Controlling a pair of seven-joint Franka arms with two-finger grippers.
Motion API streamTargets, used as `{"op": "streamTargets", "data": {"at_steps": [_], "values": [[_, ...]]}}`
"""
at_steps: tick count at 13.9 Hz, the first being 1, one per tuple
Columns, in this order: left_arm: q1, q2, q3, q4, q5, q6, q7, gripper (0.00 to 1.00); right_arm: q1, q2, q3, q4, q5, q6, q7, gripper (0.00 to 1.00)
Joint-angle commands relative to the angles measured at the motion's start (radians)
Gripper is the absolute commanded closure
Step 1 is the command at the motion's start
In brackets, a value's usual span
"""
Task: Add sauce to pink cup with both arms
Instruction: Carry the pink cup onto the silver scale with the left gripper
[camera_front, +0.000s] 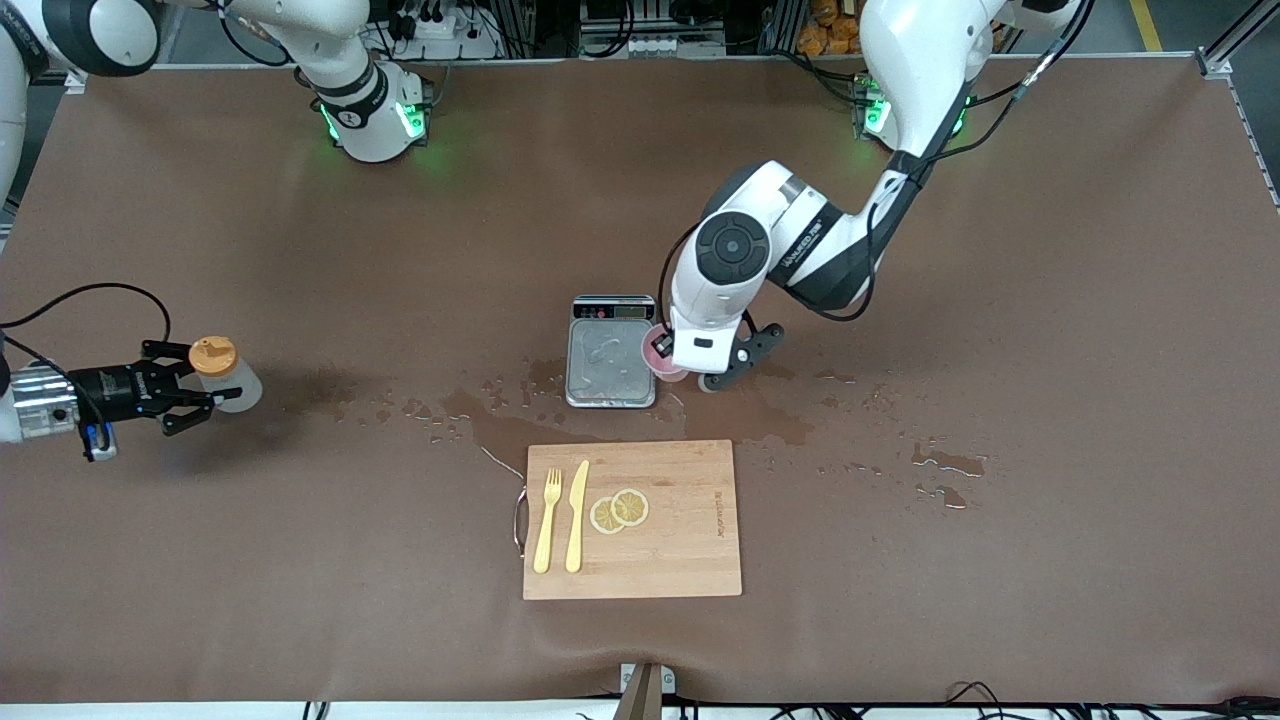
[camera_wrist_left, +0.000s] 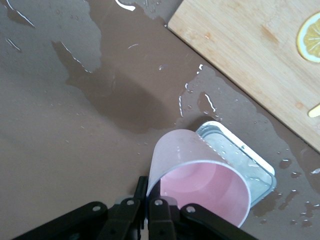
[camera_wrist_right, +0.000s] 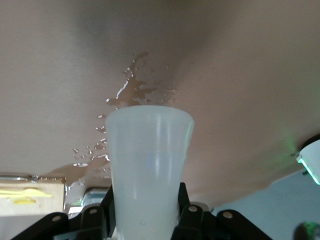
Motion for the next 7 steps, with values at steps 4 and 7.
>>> {"op": "streamTargets", "data": {"at_steps": [4,7], "values": [[-0.044,0.063,-0.001,0.053,0.012,0.041,-0.041,1.0,0.108,-0.12,-0.01,-0.019,-0.178,0.055,0.114,0.51],[-0.078,0.078,0.0,0.053,-0.003,0.082,-0.046,1.0,0.133,-0.14,-0.01,-0.024,-0.2,0.07,0.158,0.52]]}}
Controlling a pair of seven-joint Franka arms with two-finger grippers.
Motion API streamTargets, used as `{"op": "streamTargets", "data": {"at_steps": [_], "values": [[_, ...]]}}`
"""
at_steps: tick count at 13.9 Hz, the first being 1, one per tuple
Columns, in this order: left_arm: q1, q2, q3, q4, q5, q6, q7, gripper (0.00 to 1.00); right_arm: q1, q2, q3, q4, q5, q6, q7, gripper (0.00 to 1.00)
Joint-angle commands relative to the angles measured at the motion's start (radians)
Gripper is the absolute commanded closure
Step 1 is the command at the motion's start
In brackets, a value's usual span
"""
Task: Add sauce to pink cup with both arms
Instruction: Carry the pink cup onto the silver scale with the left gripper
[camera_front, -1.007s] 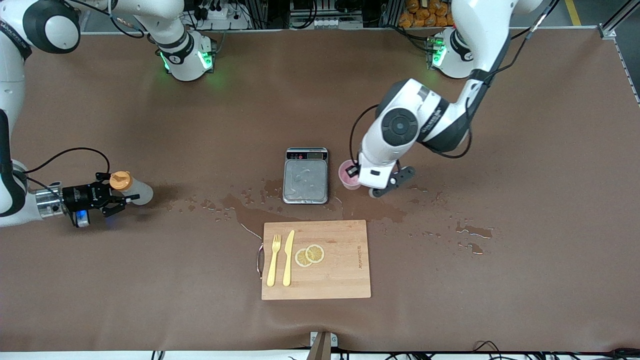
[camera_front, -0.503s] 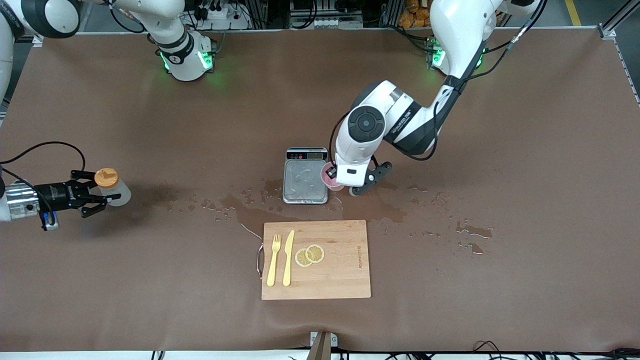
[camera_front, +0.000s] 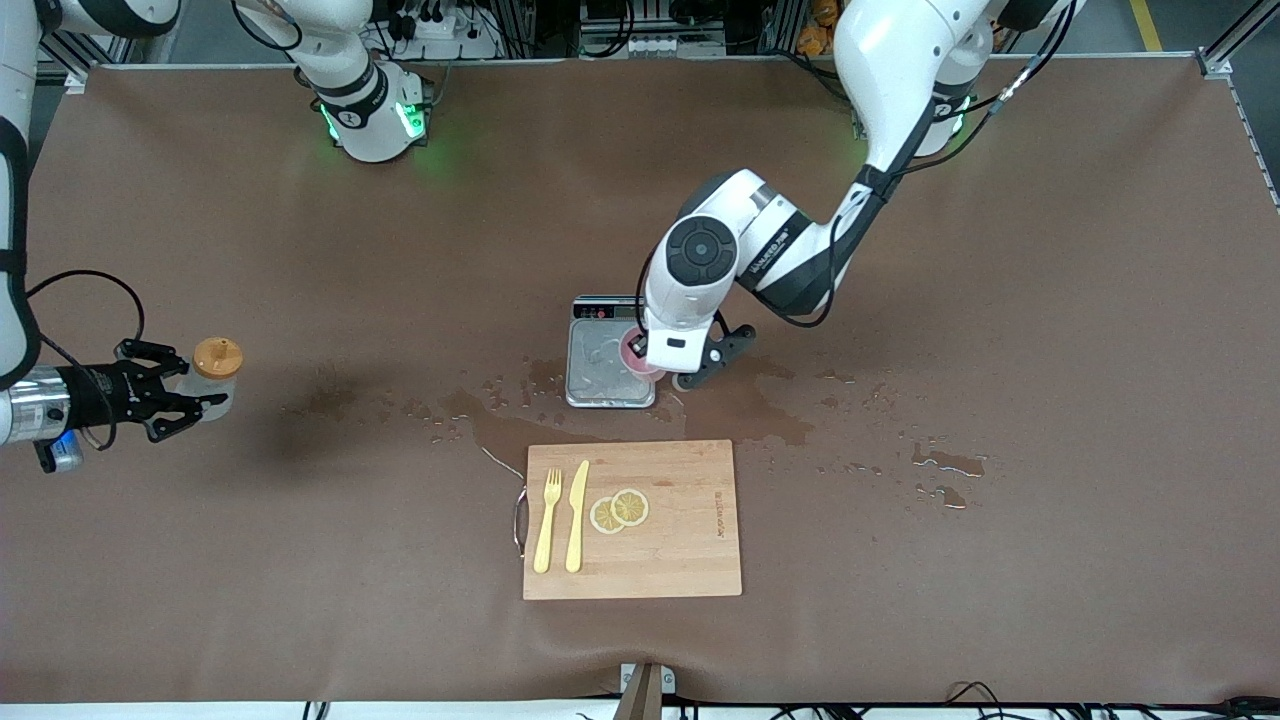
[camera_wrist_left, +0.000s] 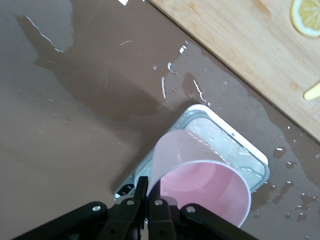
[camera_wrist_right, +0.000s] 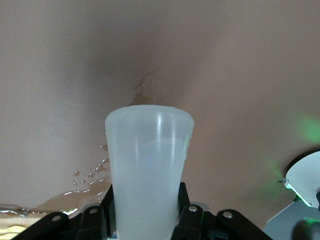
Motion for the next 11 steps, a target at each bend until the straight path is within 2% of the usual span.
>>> {"op": "streamTargets", "data": {"at_steps": [1,3,11], "values": [[-0.031,0.024,0.003,0.032,-0.003,0.015,-0.032,1.0,0.033,-0.045,-0.009,-0.025,-0.043,0.008,0.064,0.52],[-0.037,0.03,0.001,0.032,-0.003,0.029,-0.032,1.0,0.062,-0.06,-0.007,-0.026,-0.109,0.008,0.096,0.52],[-0.063,0.066,0.003,0.032,0.003,0.093,-0.02,1.0,0.14,-0.073,-0.009,-0.032,-0.151,0.025,0.218,0.55]]}}
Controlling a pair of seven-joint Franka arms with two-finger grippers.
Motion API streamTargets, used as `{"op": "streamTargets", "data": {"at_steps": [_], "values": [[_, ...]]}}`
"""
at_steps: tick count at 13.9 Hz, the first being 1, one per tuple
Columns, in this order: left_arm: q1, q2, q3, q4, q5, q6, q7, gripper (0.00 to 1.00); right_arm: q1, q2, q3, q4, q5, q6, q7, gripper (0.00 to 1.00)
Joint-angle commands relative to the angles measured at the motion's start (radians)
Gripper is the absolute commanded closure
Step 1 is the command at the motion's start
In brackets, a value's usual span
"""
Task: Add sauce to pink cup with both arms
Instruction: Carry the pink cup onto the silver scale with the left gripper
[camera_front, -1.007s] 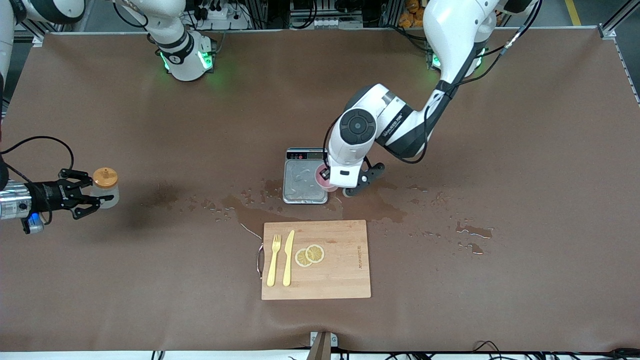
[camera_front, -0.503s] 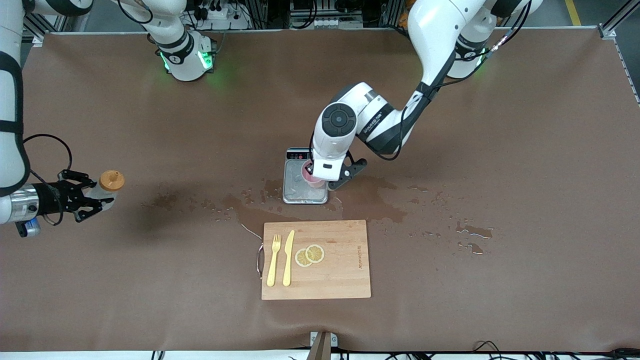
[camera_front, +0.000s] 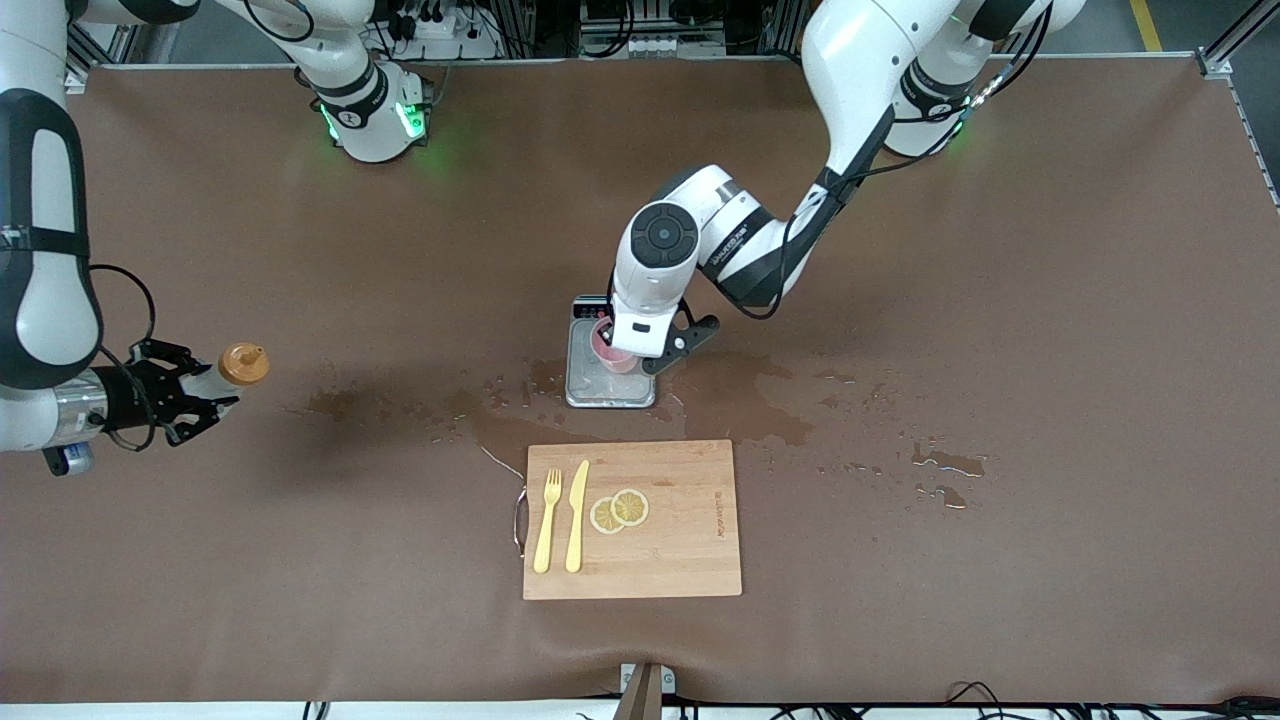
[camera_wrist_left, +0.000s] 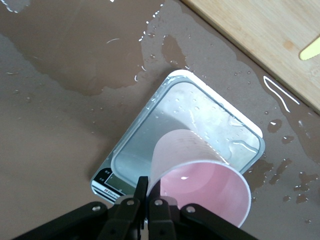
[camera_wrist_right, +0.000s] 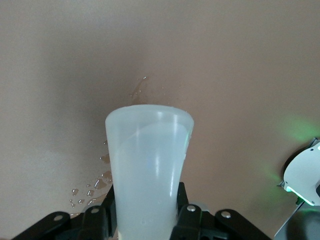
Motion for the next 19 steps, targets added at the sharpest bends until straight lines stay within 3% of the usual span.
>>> {"op": "streamTargets", "data": {"at_steps": [1,2,3,4,12,19], "values": [[-0.011,0.019,0.004,0.028,0.003,0.012,-0.005,1.0,0.044,-0.037,-0.01,-0.032,-0.042,0.015,0.057,0.55],[-0.012,0.019,0.004,0.028,0.003,0.012,-0.01,0.72,0.06,-0.036,-0.007,-0.032,-0.074,0.02,0.096,0.55],[-0.012,0.019,0.004,0.028,0.003,0.012,-0.015,0.11,0.092,-0.036,-0.007,-0.033,-0.099,0.021,0.133,0.55],[-0.015,0.019,0.004,0.028,0.003,0.012,-0.015,0.0,0.116,-0.034,-0.007,-0.035,-0.103,0.02,0.168,0.55],[0.02,-0.059,0.005,0.022,0.011,-0.013,0.063,0.0,0.207,-0.037,-0.008,-0.033,-0.108,0.011,0.366,0.55],[0.119,-0.207,0.01,0.017,0.011,-0.244,0.31,0.0,0.304,-0.034,-0.008,-0.032,-0.123,0.011,0.563,0.55]]}}
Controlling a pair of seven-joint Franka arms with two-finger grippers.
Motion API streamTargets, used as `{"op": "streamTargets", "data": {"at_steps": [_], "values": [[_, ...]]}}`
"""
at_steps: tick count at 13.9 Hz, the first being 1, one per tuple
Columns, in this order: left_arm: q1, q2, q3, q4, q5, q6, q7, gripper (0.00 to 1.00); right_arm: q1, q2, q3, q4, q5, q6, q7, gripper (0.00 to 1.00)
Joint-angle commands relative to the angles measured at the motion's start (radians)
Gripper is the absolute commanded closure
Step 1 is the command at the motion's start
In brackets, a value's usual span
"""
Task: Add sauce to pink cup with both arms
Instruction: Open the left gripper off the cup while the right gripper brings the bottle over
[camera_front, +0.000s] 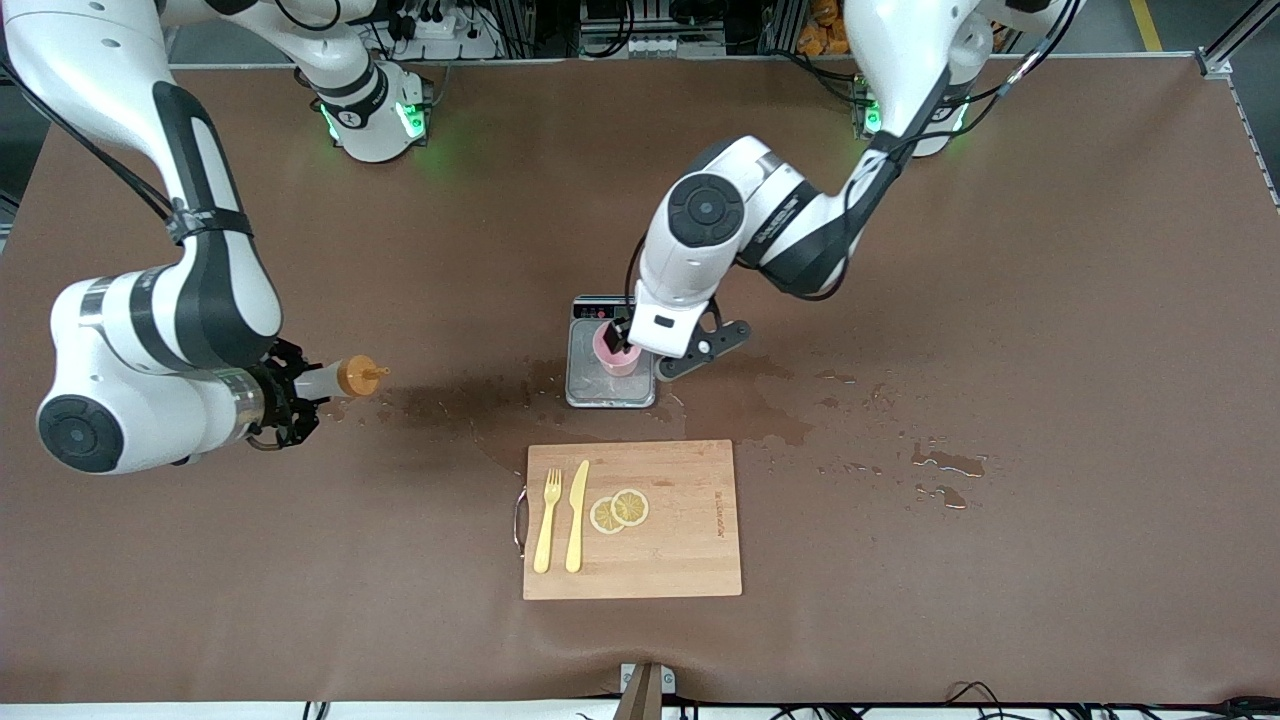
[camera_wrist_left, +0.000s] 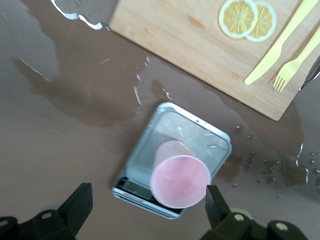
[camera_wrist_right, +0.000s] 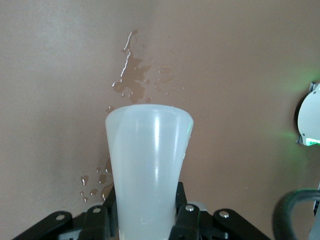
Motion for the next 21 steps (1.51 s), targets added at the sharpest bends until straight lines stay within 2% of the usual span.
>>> {"op": "streamTargets", "data": {"at_steps": [1,8,12,15,18,21], "values": [[0.059,-0.077,0.0,-0.024,0.011,-0.106,0.113,0.0,0.057,-0.033,-0.006,-0.028,-0.043,-0.001,0.109,0.55],[0.26,-0.193,-0.006,-0.059,0.01,-0.318,0.448,0.0,0.173,-0.033,-0.005,-0.02,-0.046,-0.053,0.32,0.55],[0.329,-0.298,-0.006,-0.18,0.01,-0.338,0.545,0.0,0.248,-0.025,-0.005,-0.019,-0.057,-0.054,0.458,0.55],[0.34,-0.361,-0.006,-0.255,0.011,-0.367,0.554,0.0,0.32,-0.008,-0.008,-0.019,-0.071,-0.053,0.575,0.55],[0.389,-0.409,-0.006,-0.292,0.011,-0.436,0.624,0.0,0.365,-0.008,-0.008,-0.019,-0.094,-0.093,0.638,0.56],[0.458,-0.406,-0.002,-0.283,0.029,-0.427,0.756,0.0,0.415,0.005,-0.009,-0.01,-0.129,-0.129,0.727,0.56]]}}
